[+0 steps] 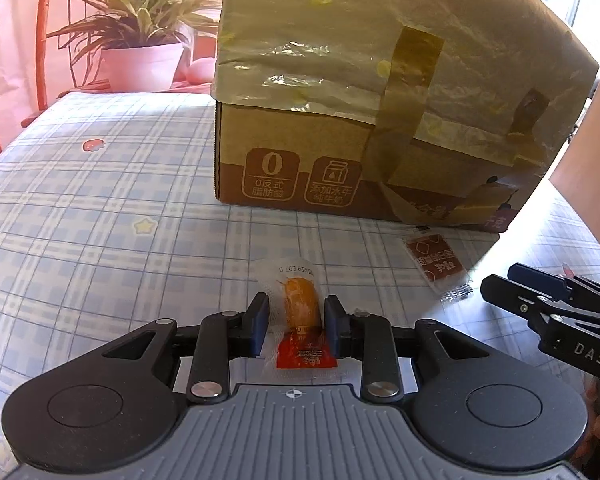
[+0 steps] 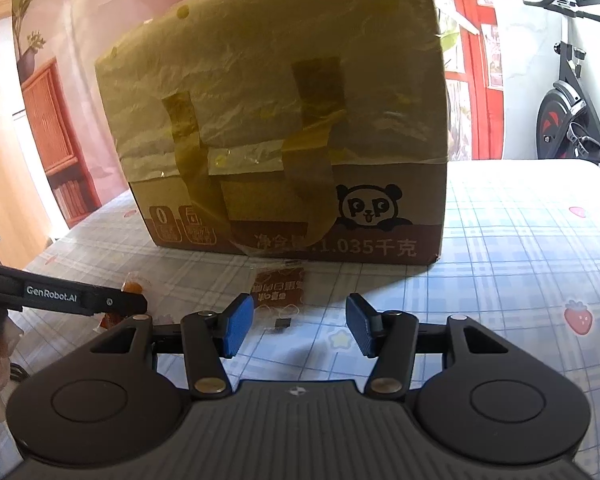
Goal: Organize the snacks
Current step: 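Grasp the orange sausage packet with the left tool while the right tool grasps the brown square packet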
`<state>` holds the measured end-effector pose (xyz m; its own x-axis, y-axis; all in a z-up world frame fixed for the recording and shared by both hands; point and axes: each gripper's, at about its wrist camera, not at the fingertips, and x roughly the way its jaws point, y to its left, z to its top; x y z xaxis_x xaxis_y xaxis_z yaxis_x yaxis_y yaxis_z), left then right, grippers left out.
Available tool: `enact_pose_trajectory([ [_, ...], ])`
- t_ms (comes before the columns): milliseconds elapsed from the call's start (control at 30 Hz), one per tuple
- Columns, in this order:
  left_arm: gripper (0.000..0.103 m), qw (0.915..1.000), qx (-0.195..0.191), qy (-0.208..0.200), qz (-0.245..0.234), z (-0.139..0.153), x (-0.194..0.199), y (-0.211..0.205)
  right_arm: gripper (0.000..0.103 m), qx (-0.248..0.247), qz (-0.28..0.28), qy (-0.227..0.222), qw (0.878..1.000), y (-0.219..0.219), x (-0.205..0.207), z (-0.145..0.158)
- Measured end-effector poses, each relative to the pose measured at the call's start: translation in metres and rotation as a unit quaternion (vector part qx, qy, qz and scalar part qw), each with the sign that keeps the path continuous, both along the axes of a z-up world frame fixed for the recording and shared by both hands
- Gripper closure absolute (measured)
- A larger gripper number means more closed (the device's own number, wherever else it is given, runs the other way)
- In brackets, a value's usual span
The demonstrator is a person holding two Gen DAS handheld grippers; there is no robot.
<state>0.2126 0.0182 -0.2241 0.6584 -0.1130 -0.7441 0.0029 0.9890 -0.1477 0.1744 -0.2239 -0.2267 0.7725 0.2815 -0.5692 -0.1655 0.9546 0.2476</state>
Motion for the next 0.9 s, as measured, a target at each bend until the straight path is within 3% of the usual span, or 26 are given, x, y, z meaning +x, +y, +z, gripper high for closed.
enact_pose_trajectory([
  [233,0.071,0.9997,-0.02,-0.011,0.005,-0.004,-0.003,0.005,0.048,-0.032,-0.003,0.036,0.999,0.01,0.017,0.001],
  [367,0.071,0.9993,-0.032,-0.015,0.008,-0.005,-0.005,0.008,0.039,-0.036,0.008,0.033,0.999,0.022,0.032,0.007],
  [500,0.071,0.9985,-0.05,-0.018,0.01,-0.006,-0.005,0.014,0.038,-0.037,0.013,0.042,0.998,0.034,0.05,0.001],
  [667,0.071,0.9983,-0.052,-0.022,0.01,-0.007,-0.005,0.015,0.038,-0.068,-0.008,0.051,0.996,0.045,0.059,-0.009],
  [900,0.071,0.9987,-0.043,-0.025,0.012,-0.007,-0.008,0.011,0.037,-0.11,0.007,0.038,0.993,0.062,0.057,-0.015],
])
